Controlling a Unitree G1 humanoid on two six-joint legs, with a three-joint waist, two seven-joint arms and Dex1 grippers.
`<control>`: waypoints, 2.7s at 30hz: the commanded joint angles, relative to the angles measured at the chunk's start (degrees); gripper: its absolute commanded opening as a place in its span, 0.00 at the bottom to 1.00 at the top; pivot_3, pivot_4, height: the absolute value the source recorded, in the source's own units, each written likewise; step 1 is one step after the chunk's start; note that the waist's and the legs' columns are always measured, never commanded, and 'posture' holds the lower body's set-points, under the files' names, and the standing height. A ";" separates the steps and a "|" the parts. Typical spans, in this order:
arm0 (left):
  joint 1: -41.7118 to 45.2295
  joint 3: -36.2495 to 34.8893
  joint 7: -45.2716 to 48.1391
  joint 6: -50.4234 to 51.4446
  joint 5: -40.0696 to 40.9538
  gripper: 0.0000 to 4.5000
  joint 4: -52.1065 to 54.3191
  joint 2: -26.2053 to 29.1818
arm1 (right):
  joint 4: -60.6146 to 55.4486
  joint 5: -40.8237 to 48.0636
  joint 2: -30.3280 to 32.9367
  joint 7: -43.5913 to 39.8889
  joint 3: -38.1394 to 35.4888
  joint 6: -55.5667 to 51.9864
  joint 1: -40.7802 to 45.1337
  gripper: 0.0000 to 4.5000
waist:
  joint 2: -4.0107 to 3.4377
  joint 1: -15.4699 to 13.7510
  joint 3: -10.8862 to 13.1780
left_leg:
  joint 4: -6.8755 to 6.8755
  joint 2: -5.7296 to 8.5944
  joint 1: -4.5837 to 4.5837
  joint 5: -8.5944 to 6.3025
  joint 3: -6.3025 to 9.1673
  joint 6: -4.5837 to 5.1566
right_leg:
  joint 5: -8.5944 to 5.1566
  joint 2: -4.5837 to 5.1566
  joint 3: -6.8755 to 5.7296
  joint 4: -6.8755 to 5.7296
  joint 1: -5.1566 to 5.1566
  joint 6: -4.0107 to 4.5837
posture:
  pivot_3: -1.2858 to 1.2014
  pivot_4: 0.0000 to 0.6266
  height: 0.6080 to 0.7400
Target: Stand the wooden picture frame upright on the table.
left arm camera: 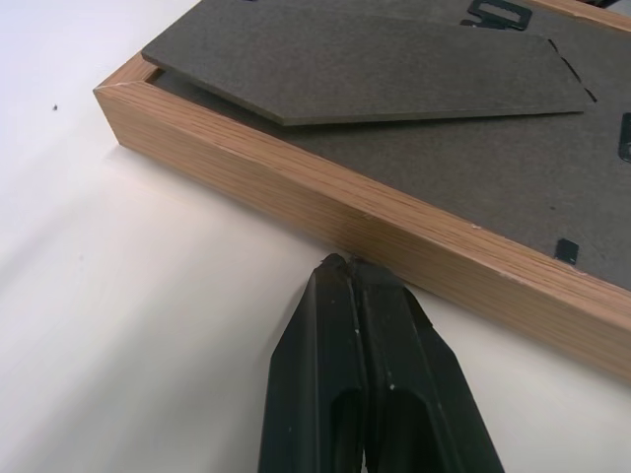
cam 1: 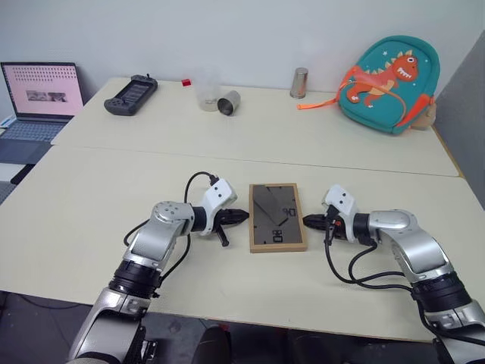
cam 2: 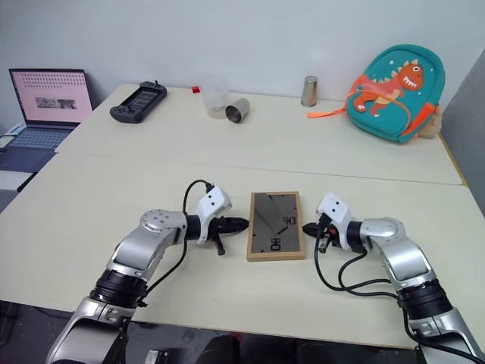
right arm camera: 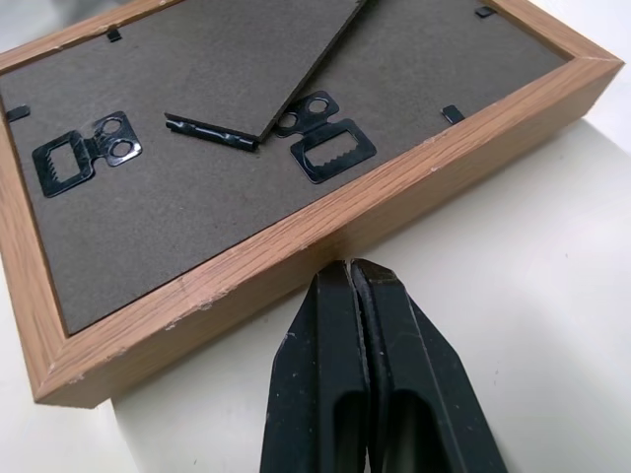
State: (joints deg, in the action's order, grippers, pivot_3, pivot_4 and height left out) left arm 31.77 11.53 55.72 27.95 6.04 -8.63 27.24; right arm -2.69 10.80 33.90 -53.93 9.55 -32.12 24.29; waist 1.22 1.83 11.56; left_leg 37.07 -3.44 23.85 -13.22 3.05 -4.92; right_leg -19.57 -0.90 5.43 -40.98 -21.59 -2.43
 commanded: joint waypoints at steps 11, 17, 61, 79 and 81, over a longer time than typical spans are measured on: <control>1.12 -3.66 1.71 -0.17 1.30 0.00 0.04 5.45 | 1.88 -1.19 2.55 1.72 -2.35 5.07 -1.02 0.01 | 0.00 0.20 0.00 | 0.00 0.00 -0.01 0.00 -0.01 0.00 | 0.00 0.00 0.02 0.01 0.01 0.00 | 0.52 0.24 1.00; 1.07 -11.22 12.24 14.19 13.42 0.21 0.79 15.55 | 7.53 -1.18 4.61 0.64 -3.82 8.56 1.47 0.00 | 0.00 0.59 0.01 | -0.04 -0.03 -0.01 0.00 -0.03 0.00 | 0.00 -0.01 0.01 0.00 -0.05 0.00 | 0.52 0.24 1.00; 11.62 -3.32 13.23 49.99 29.10 0.99 -15.01 4.38 | 2.55 -1.95 -9.24 2.71 4.20 1.51 6.34 0.00 | 0.01 1.11 0.00 | 0.00 0.01 -0.02 0.07 0.11 -0.10 | -0.01 0.03 -0.11 -0.03 0.06 0.00 | 0.52 0.24 1.00; 9.35 -8.31 11.76 51.11 33.37 0.32 -8.36 6.80 | 3.39 -2.09 -7.79 3.42 2.81 1.96 4.72 0.00 | 0.01 1.36 0.01 | -0.04 0.00 -0.02 0.07 0.10 -0.09 | -0.01 0.02 -0.10 -0.01 0.02 0.00 | 0.52 0.24 1.00; 9.40 -8.74 11.16 50.64 33.41 0.29 -8.37 6.70 | 3.11 -1.94 -7.67 3.44 2.73 1.82 4.57 0.00 | 0.01 1.36 0.01 | -0.03 0.00 -0.01 0.07 0.09 -0.09 | -0.01 0.02 -0.10 -0.01 0.02 0.00 | 0.52 0.24 1.00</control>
State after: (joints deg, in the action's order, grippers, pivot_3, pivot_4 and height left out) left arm 40.76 5.12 66.93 79.47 37.91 -18.75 33.45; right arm 1.69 7.90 25.77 -50.65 14.05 -31.19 29.13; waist 1.22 3.20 11.56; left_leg 37.04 -3.44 23.83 -13.15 3.15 -5.02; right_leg -19.58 -0.88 5.34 -40.99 -21.58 -2.43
